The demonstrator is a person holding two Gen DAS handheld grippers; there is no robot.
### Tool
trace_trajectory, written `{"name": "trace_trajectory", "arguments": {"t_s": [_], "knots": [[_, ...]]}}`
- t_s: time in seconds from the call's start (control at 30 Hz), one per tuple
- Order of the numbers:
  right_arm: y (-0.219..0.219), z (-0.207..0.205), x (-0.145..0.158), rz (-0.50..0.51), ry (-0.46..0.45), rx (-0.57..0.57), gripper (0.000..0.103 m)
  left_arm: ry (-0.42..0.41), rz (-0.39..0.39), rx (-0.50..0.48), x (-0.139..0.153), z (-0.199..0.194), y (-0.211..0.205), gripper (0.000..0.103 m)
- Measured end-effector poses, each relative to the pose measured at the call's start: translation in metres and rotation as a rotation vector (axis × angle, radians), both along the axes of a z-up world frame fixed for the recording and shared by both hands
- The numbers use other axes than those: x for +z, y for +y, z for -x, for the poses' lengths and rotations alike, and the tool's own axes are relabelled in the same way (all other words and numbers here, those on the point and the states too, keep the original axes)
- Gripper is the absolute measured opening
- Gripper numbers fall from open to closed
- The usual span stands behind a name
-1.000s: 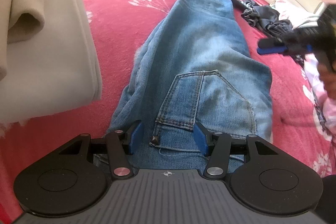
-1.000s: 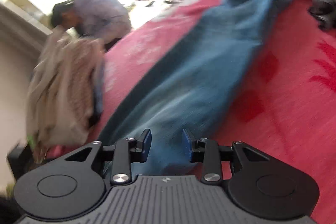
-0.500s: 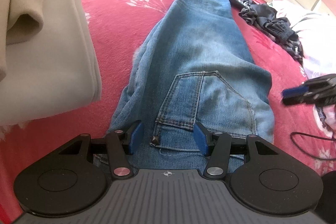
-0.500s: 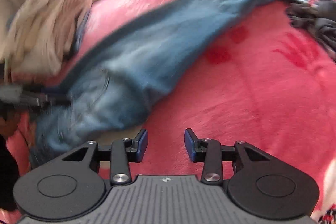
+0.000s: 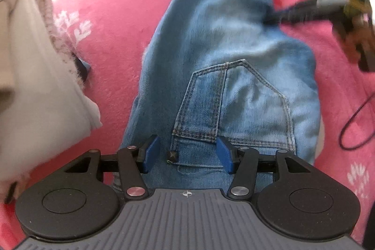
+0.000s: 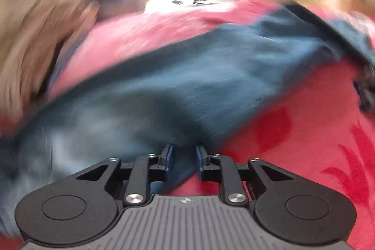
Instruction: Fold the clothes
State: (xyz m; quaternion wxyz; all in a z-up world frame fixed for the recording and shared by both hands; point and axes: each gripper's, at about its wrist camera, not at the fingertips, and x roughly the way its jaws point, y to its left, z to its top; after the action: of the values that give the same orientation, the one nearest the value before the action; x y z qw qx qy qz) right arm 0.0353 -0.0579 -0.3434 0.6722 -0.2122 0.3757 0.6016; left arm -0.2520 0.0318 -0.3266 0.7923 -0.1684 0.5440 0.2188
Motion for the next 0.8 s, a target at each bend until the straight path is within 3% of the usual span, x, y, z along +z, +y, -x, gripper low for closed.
{"name": "trace_trajectory", "arguments": {"t_s": [0.03,0.1,0.13,0.27,0.33,0.43,0.57,0.7,0.8], "knots": [[-0.002,-0.015,0.006,0.006,0.0,-0.067,0.02,0.037,0.02,0.012,0.002,-0.007,0.004,0.054],[-0.02,-0.04,0.022,-0.008,-0.003,-0.155,0.02,0.108,0.04,0.03,0.009,-0.02,0.008,0.053],[-0.032,-0.057,0.032,-0.022,0.062,-0.19,0.02,0.15,0.035,0.03,0.014,-0.027,0.009,0.052],[-0.08,-0.101,0.072,-0.034,0.126,-0.247,0.02,0.252,0.022,0.0,0.058,-0.05,0.013,0.052],[-0.101,-0.122,0.09,-0.039,0.142,-0.273,0.022,0.281,-0.024,-0.003,0.083,-0.064,0.017,0.053],[-0.117,-0.151,0.103,-0.037,0.161,-0.332,0.026,0.193,0.0,0.074,0.107,-0.092,0.028,0.053],[-0.119,-0.191,0.106,-0.063,0.241,-0.408,0.03,0.048,-0.023,0.087,0.106,-0.152,0.032,0.053],[-0.101,-0.228,0.105,-0.142,0.36,-0.44,0.031,-0.121,-0.043,0.064,0.085,-0.23,0.038,0.053],[-0.075,-0.256,0.096,-0.212,0.471,-0.474,0.043,-0.201,-0.059,0.073,0.055,-0.291,0.048,0.052]]}}
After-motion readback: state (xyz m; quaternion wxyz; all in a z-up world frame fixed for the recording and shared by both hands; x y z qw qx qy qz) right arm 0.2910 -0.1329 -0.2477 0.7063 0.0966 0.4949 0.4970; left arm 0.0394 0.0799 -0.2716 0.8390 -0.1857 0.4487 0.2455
